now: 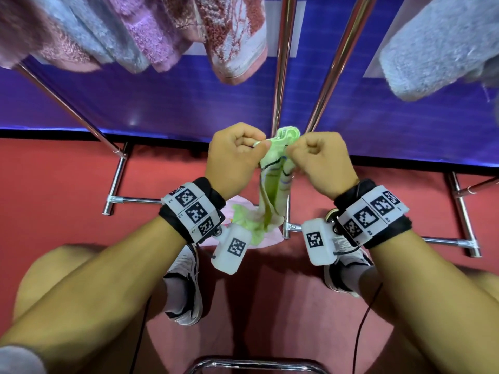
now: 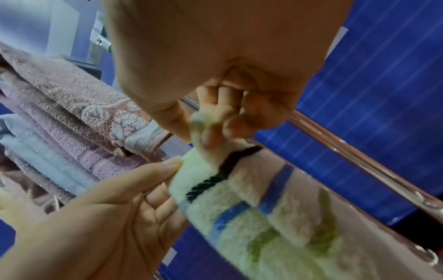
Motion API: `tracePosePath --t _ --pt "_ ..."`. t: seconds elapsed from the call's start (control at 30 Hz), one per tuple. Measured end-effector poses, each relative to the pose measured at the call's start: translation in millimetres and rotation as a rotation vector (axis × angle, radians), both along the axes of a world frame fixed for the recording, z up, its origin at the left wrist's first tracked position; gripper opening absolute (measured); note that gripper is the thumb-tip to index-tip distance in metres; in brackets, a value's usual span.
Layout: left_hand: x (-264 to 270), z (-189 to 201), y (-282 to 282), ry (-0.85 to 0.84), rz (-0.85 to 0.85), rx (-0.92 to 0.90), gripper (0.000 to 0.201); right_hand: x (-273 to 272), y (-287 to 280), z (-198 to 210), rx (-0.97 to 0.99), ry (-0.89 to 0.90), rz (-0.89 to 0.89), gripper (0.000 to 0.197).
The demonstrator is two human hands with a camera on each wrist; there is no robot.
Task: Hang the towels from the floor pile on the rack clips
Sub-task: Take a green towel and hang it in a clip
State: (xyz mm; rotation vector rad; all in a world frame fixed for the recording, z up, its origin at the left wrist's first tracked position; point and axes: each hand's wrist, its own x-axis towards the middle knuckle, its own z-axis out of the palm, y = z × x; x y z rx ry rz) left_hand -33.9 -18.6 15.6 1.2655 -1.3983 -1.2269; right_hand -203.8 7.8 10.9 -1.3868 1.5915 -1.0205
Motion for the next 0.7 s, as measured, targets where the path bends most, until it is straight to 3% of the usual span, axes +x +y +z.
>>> tracePosePath --t 0.03,0.17,0.47,0.7 --pt "-0.9 0.2 0.9 0.009 0.002 0.018 0.01 2.0 1.5 0.4 0.014 -0.083 0.063 0.012" --pt "-1.3 3.9 0.5 0.034 0.03 0.044 0.013 7.8 5.7 3.1 -0.009 -0.16 0.194 0.03" --pt "-0.9 5.6 1.1 0.061 -0.167 0.078 0.023 3.1 3.6 -1.4 -0.131 -0.111 0.113 0.003" --pt "-0.6 7.4 1.3 0.075 -0.142 0.043 0.031 4.3 2.9 -6.2 -0.263 0.132 0.084 0.003"
